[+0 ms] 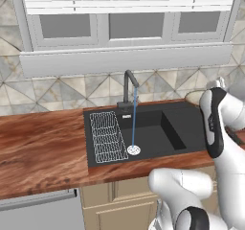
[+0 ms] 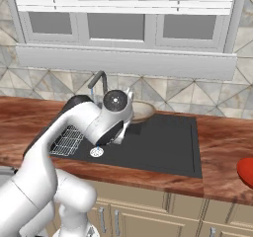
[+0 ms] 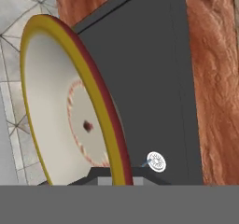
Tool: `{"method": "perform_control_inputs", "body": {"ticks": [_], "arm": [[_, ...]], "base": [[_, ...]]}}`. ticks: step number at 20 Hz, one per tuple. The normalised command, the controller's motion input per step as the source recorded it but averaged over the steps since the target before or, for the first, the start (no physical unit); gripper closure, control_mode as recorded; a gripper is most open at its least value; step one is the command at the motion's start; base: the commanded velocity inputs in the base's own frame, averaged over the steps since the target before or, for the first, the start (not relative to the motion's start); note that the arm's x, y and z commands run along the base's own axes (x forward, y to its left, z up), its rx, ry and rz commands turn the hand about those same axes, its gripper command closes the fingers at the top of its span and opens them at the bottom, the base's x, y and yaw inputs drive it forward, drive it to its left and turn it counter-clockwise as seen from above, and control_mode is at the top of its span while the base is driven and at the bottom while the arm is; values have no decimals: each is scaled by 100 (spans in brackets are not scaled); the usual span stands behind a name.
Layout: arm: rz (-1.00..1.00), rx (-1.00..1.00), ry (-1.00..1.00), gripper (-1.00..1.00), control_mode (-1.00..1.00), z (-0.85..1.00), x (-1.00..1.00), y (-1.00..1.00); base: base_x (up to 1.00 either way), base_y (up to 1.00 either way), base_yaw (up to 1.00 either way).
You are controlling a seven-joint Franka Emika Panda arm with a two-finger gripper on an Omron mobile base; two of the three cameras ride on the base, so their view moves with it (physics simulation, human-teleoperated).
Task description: Rinse each bowl for a few seconds and place them down in the sink or on the counter.
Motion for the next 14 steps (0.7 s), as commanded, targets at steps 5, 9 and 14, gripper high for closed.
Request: {"method": "perform_control_inputs", "body": {"ticks": [5, 9, 14], "arm": [[17, -12, 3, 100, -100, 0, -2, 58], [16, -3, 0, 100, -100, 0, 0, 56], [17, 1, 0, 100, -100, -9, 5, 33]], "base": [[0, 0, 0], [0, 0, 0], [0, 0, 0]]}}
